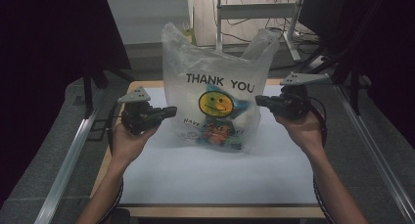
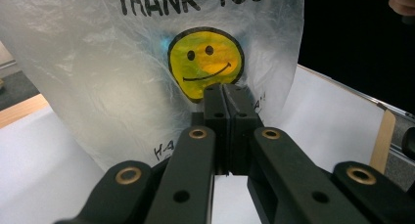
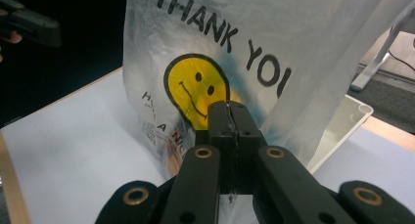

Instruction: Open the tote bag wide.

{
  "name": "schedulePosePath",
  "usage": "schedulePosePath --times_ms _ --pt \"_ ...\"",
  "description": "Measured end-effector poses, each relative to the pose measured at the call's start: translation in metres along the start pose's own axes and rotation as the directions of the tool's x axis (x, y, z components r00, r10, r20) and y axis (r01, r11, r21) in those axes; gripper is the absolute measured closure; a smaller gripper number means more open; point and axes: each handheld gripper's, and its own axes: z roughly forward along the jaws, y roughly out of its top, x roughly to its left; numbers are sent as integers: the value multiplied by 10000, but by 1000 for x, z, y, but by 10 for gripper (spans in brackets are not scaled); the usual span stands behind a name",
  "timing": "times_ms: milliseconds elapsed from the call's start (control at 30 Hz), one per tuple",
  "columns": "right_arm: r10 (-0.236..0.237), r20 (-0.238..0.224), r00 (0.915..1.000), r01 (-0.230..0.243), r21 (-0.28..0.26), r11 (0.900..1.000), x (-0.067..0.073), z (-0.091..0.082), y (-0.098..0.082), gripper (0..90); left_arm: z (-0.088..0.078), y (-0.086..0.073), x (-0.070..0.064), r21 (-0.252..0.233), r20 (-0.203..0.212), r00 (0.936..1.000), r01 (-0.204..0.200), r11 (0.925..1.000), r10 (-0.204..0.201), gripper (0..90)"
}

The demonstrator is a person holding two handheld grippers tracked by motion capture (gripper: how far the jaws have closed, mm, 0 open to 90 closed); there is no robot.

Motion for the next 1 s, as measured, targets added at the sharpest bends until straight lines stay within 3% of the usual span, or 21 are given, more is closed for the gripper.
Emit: schedulePosePath --times_ms 400,1000 --pt "-131 252 9996 133 -54 9999 -2 8 38 891 -4 -12 5 -6 -15 9999 149 9999 -149 890" --pt "502 469 9976 -510 146 9986 -12 28 76 891 -6 -15 1 -66 -48 10000 -41 10000 41 886"
